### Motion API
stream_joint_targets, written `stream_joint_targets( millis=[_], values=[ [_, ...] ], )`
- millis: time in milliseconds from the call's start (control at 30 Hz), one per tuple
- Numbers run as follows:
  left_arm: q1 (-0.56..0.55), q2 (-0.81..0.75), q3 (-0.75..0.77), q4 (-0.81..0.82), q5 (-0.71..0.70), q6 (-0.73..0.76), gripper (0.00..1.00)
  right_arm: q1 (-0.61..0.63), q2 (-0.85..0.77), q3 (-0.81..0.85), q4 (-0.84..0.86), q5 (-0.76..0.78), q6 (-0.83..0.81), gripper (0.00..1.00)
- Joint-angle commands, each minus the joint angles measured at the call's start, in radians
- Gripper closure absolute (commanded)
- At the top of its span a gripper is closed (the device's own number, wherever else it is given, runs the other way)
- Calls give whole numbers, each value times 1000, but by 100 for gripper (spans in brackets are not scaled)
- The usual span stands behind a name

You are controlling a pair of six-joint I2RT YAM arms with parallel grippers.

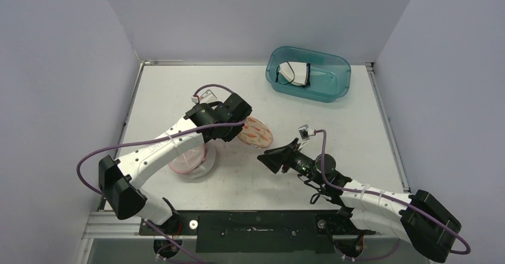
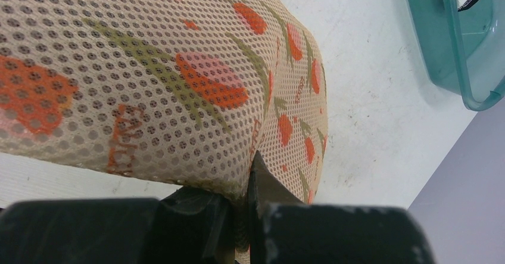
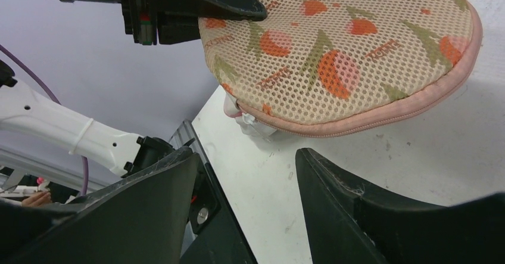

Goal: Unzip the laundry bag and remove the bra
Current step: Unzip the laundry bag at the center of the board.

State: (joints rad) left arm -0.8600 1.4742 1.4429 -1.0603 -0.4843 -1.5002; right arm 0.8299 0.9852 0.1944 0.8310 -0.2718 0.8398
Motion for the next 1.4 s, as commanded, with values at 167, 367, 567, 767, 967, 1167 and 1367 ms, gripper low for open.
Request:
stream_joint_targets(
  millis=[167, 367, 567, 767, 967, 1167, 1367],
  values=[
    [9, -73, -25, 56, -13, -82, 100, 24, 26, 51, 112, 117, 15, 41],
    [9, -84, -43, 75, -10, -106, 100, 34, 38, 67, 103, 149, 10, 45],
    [10, -80, -47, 83, 5, -108, 100, 38, 63, 82, 107, 148, 7, 47],
    [9, -75, -42, 86, 7, -103, 100, 38, 71, 91, 106, 159, 11, 54],
    [10, -78, -45, 93, 10, -100, 100, 38, 75, 95, 105, 162, 8, 57],
    [9, -79, -54, 95, 13, -100, 100, 38, 75, 95, 115, 169, 7, 61],
    [9, -86, -61, 99, 9, -103, 100, 38, 74, 93, 119, 163, 9, 65]
  ],
)
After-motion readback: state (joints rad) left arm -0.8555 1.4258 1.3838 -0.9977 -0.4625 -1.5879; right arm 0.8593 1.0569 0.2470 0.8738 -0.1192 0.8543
